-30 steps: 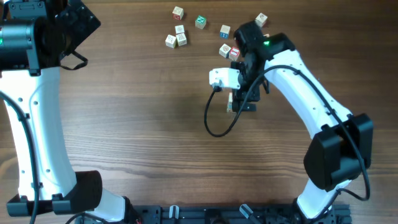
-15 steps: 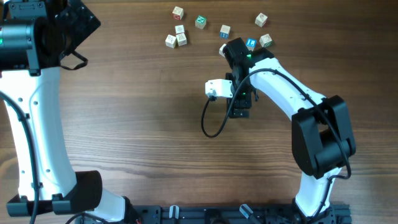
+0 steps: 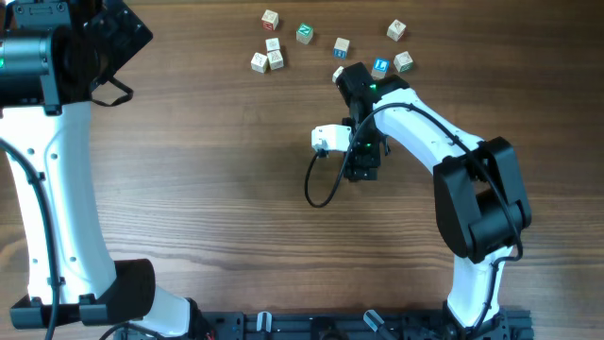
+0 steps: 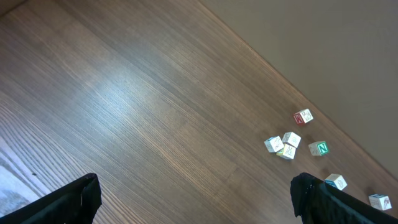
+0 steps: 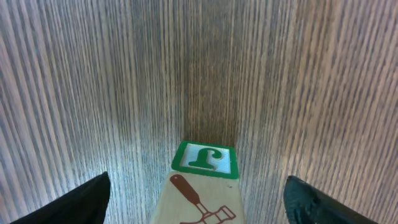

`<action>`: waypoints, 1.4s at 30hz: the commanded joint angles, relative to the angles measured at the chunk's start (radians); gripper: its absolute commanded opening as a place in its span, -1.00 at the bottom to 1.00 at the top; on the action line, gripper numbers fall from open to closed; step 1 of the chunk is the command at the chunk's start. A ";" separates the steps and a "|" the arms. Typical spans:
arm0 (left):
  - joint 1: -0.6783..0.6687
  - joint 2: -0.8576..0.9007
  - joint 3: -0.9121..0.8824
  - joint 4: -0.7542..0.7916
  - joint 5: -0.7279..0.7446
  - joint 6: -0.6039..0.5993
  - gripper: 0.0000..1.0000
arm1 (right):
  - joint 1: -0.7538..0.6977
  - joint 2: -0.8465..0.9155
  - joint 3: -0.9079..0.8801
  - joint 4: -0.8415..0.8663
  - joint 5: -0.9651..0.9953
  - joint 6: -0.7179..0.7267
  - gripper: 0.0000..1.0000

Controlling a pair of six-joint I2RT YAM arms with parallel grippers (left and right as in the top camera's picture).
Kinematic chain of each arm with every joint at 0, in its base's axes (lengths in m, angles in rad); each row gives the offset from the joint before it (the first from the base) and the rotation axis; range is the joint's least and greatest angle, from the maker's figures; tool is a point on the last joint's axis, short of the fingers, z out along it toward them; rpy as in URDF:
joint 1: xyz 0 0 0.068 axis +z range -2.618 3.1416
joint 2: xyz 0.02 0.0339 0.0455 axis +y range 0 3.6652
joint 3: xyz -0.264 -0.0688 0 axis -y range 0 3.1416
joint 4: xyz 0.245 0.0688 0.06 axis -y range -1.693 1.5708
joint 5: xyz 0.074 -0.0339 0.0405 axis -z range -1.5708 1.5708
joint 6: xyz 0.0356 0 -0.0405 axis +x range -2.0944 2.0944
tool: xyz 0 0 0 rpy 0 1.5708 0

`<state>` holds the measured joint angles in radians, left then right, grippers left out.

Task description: Form a tower

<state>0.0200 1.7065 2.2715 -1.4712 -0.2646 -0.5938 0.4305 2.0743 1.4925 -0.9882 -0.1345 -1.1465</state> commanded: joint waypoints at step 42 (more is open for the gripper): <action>0.005 -0.018 0.010 0.000 -0.016 -0.014 1.00 | -0.002 0.063 -0.002 -0.004 0.023 0.005 -0.39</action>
<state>0.0200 1.7065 2.2715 -1.4712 -0.2642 -0.5938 0.4294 2.0918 1.4967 -0.9855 -0.1295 -1.1454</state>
